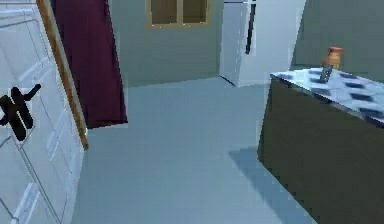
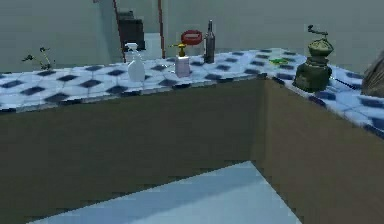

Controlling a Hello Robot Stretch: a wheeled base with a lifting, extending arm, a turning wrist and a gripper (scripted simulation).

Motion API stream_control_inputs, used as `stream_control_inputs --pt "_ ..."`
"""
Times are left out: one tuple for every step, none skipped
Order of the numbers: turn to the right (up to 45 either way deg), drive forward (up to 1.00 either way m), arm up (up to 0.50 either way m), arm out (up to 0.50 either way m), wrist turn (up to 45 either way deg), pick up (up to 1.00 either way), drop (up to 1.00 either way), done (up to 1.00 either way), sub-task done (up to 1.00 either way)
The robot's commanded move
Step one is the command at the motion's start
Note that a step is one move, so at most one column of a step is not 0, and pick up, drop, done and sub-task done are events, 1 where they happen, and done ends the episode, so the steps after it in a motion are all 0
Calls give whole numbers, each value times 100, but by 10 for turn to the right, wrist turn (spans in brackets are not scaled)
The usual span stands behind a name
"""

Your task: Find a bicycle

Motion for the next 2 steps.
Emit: stream_control_inputs --pt "0 100 0 0 0 0 0 0 0" --pt "30 0 0 0 0 0 0 0 0"
